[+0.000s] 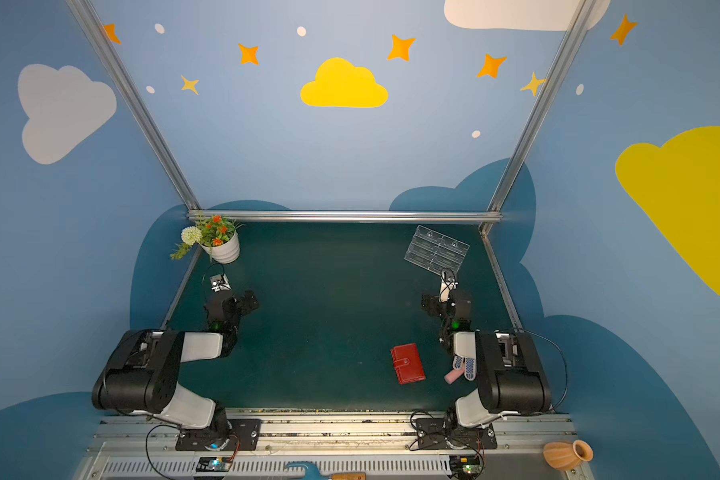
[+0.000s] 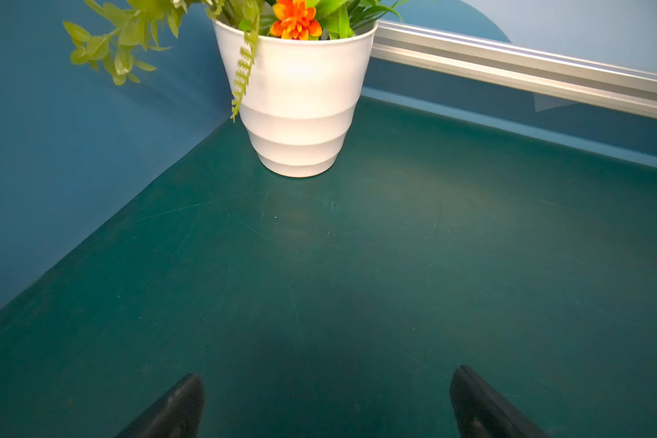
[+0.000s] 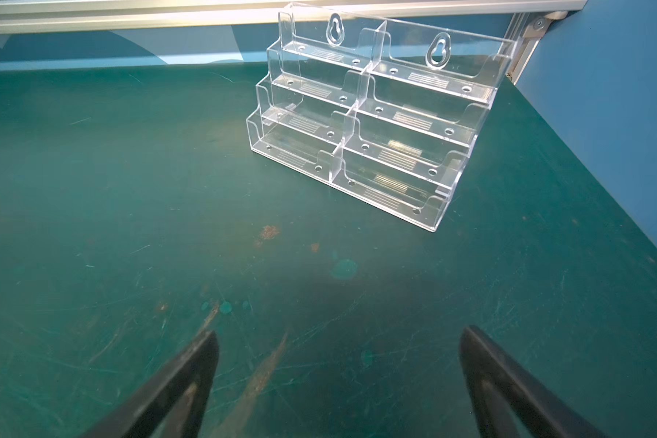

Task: Take the credit cards out of the card holder
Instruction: Move the storage box to the center of the table.

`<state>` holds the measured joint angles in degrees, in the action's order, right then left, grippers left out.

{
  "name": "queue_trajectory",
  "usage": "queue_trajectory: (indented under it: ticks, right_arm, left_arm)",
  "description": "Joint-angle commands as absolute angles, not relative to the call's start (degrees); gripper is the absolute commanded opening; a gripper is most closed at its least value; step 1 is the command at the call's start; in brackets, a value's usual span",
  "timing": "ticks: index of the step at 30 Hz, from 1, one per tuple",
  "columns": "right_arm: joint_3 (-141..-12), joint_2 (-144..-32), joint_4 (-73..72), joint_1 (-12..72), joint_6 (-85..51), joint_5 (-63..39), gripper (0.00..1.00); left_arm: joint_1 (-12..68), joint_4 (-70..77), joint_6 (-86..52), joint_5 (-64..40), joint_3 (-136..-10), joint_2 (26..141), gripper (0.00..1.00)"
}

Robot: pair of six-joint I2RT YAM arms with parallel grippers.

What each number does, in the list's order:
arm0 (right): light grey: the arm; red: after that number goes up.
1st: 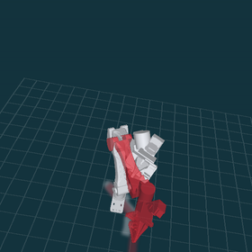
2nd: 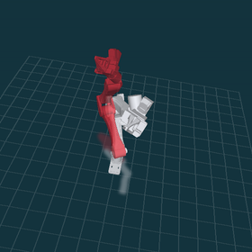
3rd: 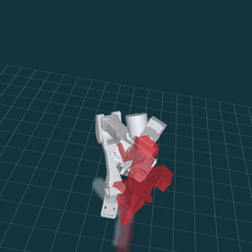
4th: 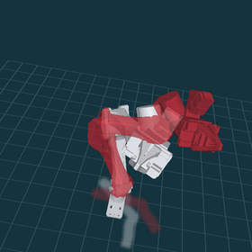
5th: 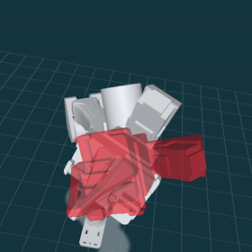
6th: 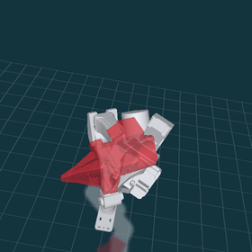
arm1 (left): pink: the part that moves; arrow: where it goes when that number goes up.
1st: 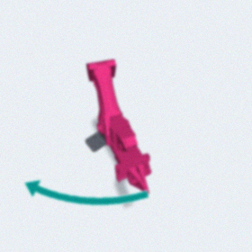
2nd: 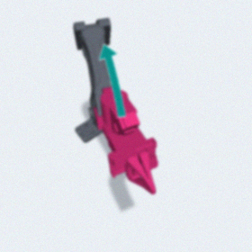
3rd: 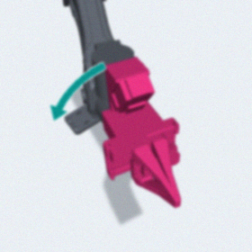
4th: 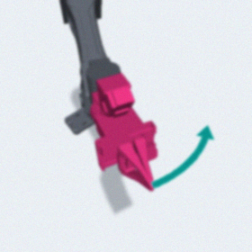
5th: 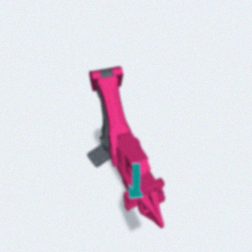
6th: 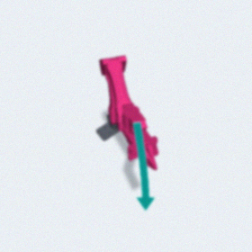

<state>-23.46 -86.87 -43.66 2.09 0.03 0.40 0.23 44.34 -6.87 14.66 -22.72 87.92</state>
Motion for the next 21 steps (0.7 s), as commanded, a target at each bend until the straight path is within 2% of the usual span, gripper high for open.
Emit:
queue_trajectory:
  ticks: [1,21]
  right_arm:
    - [-23.51,-86.31,-44.46,2.15,0.19,0.39,0.97]
    - [-23.71,-86.4,-44.29,2.02,0.09,0.09,0.97]
  left_arm:
    - [0.28,44.36,-7.12,15.02,-23.24,87.32,1.0]
    - [0.13,44.69,-7.12,14.68,-22.94,87.12,1.0]
